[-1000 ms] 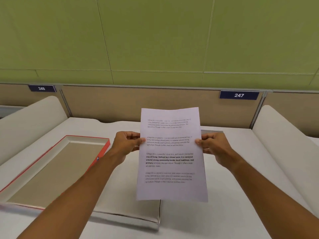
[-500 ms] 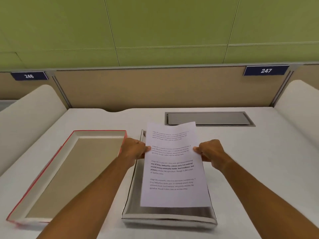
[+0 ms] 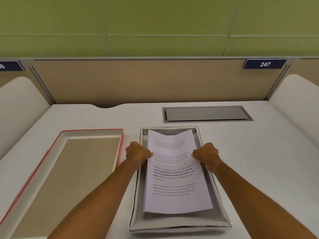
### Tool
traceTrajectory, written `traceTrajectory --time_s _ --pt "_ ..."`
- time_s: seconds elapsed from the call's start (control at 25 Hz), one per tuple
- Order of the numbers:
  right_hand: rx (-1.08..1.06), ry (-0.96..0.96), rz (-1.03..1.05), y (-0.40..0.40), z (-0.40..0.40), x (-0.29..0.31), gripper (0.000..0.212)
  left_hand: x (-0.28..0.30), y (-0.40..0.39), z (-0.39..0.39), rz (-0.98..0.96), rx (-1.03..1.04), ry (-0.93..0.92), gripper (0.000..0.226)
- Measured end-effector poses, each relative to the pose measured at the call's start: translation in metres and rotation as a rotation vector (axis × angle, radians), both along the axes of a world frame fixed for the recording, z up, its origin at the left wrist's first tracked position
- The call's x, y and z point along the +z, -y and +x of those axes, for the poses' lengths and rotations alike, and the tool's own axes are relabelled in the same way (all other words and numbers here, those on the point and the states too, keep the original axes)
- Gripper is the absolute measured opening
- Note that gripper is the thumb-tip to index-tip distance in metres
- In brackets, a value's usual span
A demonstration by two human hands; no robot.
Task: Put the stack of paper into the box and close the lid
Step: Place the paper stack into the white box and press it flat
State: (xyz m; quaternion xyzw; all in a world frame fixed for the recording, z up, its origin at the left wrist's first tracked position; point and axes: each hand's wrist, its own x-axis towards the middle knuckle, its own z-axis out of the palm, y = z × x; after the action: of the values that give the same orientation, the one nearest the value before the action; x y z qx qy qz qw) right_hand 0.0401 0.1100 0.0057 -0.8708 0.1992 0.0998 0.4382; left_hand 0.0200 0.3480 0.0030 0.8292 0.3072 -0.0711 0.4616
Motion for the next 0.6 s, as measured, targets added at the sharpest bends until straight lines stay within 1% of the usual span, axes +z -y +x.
traceTrajectory --time_s 0.2,0.24,0.32,0.4,0.52,0.6 --pt "0.08 0.026 -0.17 -0.003 0.003 -0.005 0.029 -0.001 0.003 0.005 0.156 -0.08 -0.016 0.031" --pt "0.104 0.027 -0.21 -0.004 0.004 -0.005 0.03 -0.001 0.004 0.005 0.196 -0.111 -0.028 0.032" --pt "0.159 0.014 -0.283 -0.006 0.006 -0.006 0.031 -0.001 0.005 0.005 0.237 -0.19 -0.053 0.027" --pt "0.225 0.0 -0.347 -0.007 0.006 -0.005 0.026 -0.002 0.008 0.004 0.149 -0.236 -0.082 0.026" --pt "0.29 -0.033 -0.403 -0.008 0.006 -0.003 0.017 0.004 0.01 0.003 -0.077 -0.177 -0.139 0.054" --pt "0.339 -0.074 -0.411 -0.008 0.006 -0.002 0.014 0.01 0.01 0.003 -0.191 -0.147 -0.18 0.067"
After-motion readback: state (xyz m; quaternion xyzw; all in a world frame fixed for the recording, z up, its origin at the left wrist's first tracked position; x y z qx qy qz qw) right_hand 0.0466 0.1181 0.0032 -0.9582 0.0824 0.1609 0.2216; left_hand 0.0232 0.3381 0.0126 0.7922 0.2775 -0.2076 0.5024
